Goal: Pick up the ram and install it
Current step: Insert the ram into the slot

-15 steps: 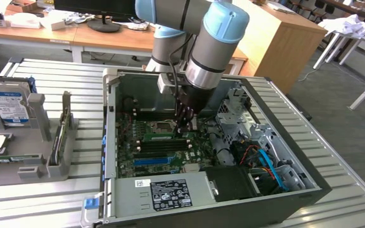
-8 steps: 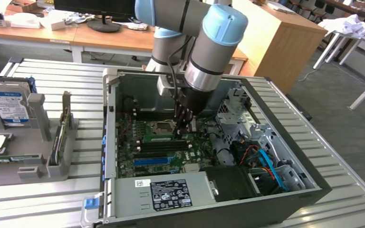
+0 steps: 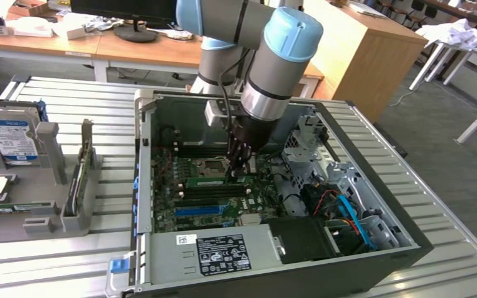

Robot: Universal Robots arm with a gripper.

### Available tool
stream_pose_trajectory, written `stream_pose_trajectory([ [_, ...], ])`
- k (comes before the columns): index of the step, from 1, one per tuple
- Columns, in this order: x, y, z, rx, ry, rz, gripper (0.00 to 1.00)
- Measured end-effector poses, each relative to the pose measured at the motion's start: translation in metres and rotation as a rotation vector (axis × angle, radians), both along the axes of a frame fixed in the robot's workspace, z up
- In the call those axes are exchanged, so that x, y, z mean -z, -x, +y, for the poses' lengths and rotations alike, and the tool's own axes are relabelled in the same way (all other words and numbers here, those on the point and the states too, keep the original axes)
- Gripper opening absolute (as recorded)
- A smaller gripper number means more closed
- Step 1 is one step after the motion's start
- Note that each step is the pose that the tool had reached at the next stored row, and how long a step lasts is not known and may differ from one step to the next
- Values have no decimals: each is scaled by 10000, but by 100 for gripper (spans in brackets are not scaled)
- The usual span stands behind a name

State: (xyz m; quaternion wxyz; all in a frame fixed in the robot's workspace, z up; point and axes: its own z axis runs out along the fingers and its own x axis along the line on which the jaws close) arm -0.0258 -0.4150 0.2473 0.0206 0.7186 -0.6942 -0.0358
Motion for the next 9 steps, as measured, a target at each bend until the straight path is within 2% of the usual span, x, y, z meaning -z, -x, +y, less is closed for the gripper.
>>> stream_pose_trajectory([
  [4,1,7,1,0,-3,-46,12],
  [9,5,13,0,6,0,-47,12],
])
